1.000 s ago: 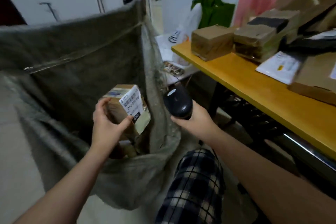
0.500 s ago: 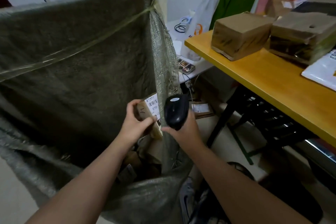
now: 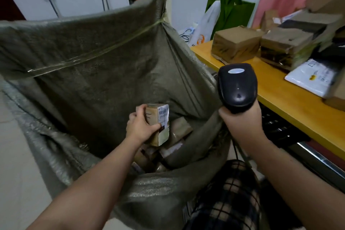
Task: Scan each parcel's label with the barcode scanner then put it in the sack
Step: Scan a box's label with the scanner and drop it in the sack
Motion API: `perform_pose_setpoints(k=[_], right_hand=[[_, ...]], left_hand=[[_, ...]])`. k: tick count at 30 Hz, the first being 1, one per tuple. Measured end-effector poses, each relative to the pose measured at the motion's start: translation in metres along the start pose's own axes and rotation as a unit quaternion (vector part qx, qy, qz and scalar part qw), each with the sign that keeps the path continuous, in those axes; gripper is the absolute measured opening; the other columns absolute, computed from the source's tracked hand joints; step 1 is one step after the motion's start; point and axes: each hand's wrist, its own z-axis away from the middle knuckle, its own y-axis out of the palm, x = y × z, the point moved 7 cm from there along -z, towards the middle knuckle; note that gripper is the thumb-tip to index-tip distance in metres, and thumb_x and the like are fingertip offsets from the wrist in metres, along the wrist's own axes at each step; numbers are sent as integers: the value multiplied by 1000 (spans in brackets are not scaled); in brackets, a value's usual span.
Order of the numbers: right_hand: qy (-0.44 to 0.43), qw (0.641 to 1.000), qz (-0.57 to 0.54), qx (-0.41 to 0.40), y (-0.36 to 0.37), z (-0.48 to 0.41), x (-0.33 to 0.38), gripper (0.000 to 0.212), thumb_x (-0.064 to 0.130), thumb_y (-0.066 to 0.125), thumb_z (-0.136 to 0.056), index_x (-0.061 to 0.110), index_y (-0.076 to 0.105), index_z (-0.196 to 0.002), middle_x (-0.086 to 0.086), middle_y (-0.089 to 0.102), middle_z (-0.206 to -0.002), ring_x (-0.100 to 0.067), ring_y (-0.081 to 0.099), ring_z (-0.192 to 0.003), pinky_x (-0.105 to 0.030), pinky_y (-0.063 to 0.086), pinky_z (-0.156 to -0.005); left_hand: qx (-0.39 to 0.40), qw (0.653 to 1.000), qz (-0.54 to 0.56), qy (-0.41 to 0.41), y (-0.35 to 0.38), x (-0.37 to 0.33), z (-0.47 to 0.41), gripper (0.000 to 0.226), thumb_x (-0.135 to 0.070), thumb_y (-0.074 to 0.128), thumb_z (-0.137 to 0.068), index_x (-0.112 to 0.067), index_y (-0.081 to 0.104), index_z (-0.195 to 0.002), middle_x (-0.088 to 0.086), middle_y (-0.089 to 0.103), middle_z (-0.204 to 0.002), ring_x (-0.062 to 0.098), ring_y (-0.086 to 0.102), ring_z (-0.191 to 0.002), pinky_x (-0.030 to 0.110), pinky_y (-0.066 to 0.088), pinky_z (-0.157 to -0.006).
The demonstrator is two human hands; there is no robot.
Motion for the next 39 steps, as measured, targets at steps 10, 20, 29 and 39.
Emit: perform_pose_setpoints(k=[10,20,29,39], right_hand=[[-10,998,46,34,4,2,16,63,-2,65,-77,14,44,-135,15,53,-89,-1,54,-79,-5,38,-54],[37,994,101,17,-12,-22,-2,66,3,71,-76,11,46,-136,-1,57,-114,-15,51,-106,-20,36,-81],[82,989,-38,-117,-147,18,-3,26,8,72,-82,4,62,-106,-8,66,-78,-12,64,-62,-26,53,-58],[140,966,-38,-216,-307,57,-7,14,11,69,-86,7,62,-97,-8,62,-65,-19,60,-50,-26,51,-48]], left_hand=[[89,965,-233,83,27,-27,14,89,-54,69,-77,-32,18,-147,16,38,-137,35,43,-123,45,36,-103],[-54,946,-156,280,-13,-134,42,58,-37,59,-89,-17,41,-140,10,40,-140,31,38,-128,43,32,-106],[-13,885,-90,457,37,-282,123,51,-34,61,-89,-16,47,-135,8,47,-134,28,40,-127,39,33,-103],[77,873,-128,464,171,-395,183,76,-55,63,-83,-20,33,-143,11,34,-143,32,38,-130,41,37,-106]])
